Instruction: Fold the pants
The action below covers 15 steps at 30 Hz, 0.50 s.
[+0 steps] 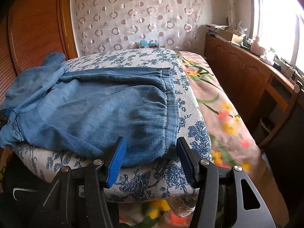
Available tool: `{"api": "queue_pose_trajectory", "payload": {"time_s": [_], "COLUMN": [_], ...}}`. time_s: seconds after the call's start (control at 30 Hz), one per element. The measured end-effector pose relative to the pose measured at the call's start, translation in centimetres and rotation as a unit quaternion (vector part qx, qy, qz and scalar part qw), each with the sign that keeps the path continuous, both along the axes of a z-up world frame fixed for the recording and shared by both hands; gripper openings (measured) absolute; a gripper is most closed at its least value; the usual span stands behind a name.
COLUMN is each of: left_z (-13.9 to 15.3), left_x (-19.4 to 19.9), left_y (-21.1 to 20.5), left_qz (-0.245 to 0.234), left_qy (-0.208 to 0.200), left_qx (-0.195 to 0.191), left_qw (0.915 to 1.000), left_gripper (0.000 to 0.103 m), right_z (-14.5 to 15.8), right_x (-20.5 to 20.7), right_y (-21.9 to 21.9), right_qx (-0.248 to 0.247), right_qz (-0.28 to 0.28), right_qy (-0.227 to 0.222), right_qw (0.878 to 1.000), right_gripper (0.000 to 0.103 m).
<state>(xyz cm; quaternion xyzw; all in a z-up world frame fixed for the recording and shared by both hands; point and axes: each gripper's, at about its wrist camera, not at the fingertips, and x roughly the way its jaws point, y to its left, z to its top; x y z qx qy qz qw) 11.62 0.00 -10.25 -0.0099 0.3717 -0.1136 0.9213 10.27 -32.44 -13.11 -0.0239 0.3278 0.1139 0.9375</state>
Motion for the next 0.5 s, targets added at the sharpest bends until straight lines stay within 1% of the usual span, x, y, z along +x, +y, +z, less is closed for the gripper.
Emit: {"api": "queue_pose_trajectory", "payload": {"time_s": [0.03, 0.07, 0.3, 0.33, 0.4, 0.43, 0.5], "left_z": [0.0, 0.0, 0.0, 0.0, 0.0, 0.0, 0.0], "left_x": [0.0, 0.1, 0.1, 0.0, 0.0, 0.0, 0.0], "left_y": [0.0, 0.0, 0.2, 0.2, 0.2, 0.2, 0.2], "left_qz": [0.0, -0.001, -0.002, -0.002, -0.002, -0.002, -0.001], "left_qy": [0.0, 0.0, -0.001, 0.0, 0.0, 0.0, 0.001], "left_qx": [0.001, 0.0, -0.001, -0.001, -0.001, -0.002, -0.002], "left_qw": [1.0, 1.0, 1.0, 1.0, 1.0, 1.0, 1.0], "left_gripper": [0.071, 0.073, 0.074, 0.074, 0.074, 0.074, 0.074], "right_z": [0.0, -0.1, -0.2, -0.2, -0.1, -0.1, -0.1], "right_x": [0.0, 0.1, 0.3, 0.3, 0.3, 0.3, 0.3], "right_y": [-0.2, -0.1, -0.3, -0.1, 0.2, 0.3, 0.7], "right_qx": [0.001, 0.001, 0.004, 0.004, 0.007, 0.009, 0.016], "right_qz": [0.0, 0.0, 0.004, 0.008, 0.017, 0.022, 0.031], "right_qy": [0.0, 0.0, 0.0, -0.001, 0.0, 0.001, 0.003], "right_qw": [1.0, 1.0, 1.0, 1.0, 1.0, 1.0, 0.999], "right_gripper": [0.057, 0.057, 0.056, 0.053, 0.039, 0.035, 0.02]}}
